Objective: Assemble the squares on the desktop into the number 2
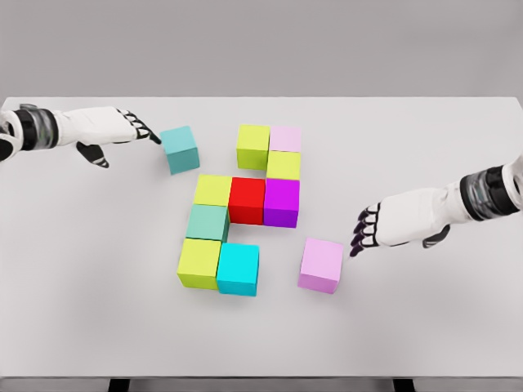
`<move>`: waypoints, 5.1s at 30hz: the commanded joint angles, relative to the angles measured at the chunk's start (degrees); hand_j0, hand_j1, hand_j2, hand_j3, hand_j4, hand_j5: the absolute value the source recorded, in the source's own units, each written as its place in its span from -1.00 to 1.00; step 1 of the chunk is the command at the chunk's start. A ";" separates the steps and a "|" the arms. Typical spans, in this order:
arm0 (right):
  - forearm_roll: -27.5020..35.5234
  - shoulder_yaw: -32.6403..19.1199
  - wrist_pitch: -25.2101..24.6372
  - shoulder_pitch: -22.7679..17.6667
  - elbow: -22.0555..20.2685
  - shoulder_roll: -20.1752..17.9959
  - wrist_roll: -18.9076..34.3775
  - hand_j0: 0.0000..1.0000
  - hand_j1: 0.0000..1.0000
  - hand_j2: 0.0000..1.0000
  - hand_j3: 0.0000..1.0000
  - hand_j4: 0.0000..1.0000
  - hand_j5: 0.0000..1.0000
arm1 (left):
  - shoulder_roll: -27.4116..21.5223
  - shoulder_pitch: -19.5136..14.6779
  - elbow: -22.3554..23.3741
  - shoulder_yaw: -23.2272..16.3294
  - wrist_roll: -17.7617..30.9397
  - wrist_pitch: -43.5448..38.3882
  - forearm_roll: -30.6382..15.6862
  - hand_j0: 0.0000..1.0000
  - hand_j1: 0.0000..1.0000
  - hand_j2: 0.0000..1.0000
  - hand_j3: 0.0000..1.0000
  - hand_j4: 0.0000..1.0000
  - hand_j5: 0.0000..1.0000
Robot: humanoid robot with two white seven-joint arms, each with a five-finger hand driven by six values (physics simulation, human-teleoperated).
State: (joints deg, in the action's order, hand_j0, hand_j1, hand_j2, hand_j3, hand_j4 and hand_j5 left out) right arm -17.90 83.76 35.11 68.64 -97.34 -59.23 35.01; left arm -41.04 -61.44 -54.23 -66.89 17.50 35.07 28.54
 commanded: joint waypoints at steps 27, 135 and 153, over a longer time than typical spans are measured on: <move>0.06 -0.08 -0.11 0.00 -2.51 2.98 -0.01 0.97 0.97 0.97 0.97 0.97 0.97 | -3.17 -0.09 -4.74 -0.34 0.25 -0.07 -0.68 0.90 0.90 0.90 0.90 0.90 0.90; 2.61 -0.96 -0.11 -2.37 -3.74 7.55 -0.01 0.97 0.97 0.97 0.97 0.97 0.97 | 11.24 -2.46 9.58 0.89 1.13 -0.07 0.46 1.00 1.00 1.00 1.00 1.00 1.00; 2.79 -1.31 -0.11 -2.37 -3.65 7.99 -0.01 0.97 0.97 0.97 0.97 0.97 0.97 | 12.12 -2.64 9.85 0.89 1.13 -0.07 0.46 1.00 1.00 1.00 1.00 1.00 1.00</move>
State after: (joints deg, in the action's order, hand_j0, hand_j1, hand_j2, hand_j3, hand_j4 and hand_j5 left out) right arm -15.45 82.50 35.12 66.27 -100.93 -51.22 35.02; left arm -28.93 -64.07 -44.40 -66.15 18.66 35.08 29.26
